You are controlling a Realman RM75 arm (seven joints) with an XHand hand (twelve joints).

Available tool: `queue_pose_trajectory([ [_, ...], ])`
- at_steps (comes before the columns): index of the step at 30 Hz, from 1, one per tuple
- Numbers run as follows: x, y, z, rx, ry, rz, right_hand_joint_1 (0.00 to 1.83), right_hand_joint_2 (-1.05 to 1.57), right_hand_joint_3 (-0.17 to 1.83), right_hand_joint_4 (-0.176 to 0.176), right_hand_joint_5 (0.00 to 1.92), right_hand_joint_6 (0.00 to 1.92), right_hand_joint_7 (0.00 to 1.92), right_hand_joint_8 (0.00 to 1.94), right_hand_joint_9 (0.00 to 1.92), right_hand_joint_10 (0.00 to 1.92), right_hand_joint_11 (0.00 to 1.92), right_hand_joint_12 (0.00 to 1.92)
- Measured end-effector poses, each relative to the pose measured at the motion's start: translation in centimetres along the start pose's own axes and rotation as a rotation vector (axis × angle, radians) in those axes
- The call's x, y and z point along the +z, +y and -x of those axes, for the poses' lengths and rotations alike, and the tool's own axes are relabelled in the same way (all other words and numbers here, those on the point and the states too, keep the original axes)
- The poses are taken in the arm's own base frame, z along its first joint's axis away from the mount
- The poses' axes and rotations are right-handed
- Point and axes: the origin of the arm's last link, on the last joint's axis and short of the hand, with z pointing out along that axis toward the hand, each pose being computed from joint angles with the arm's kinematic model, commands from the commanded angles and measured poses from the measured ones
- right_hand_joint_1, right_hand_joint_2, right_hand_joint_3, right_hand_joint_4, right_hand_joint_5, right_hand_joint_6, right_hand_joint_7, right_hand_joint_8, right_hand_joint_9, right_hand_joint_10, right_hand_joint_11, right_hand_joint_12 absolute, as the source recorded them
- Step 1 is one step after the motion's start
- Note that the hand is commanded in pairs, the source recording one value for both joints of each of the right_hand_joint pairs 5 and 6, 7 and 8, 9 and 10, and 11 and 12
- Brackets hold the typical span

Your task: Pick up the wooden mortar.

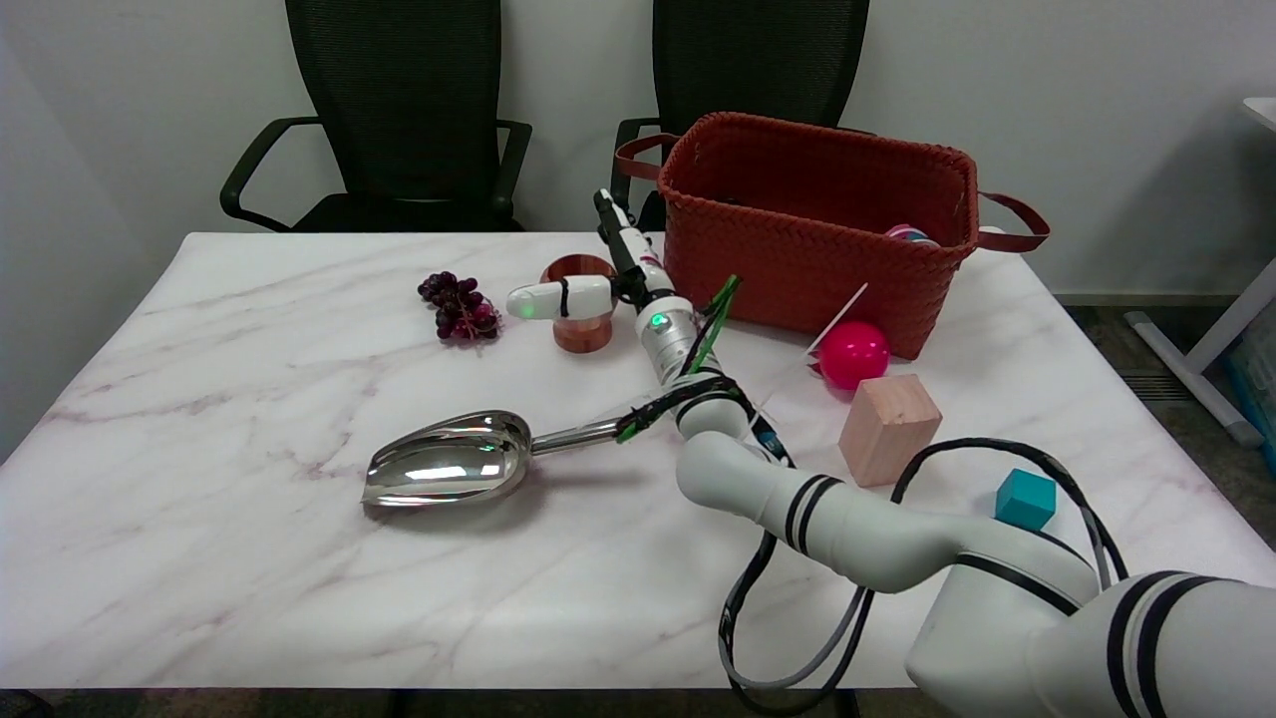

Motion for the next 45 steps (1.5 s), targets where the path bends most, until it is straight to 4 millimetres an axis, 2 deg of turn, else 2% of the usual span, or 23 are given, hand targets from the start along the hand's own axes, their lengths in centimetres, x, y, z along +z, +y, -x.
queue_pose_trajectory([
  [27,1.7,2.1,-0.4,-0.070,-0.002,0.119,1.01,-0.07,0.06,0.000,0.00,0.00,0.00,0.00,0.02,0.02,0.00,0.00],
  [45,1.6,3.9,-0.8,-0.015,-0.005,0.205,1.01,0.01,-0.08,0.000,0.00,0.00,0.00,0.00,0.03,0.03,0.00,0.00],
])
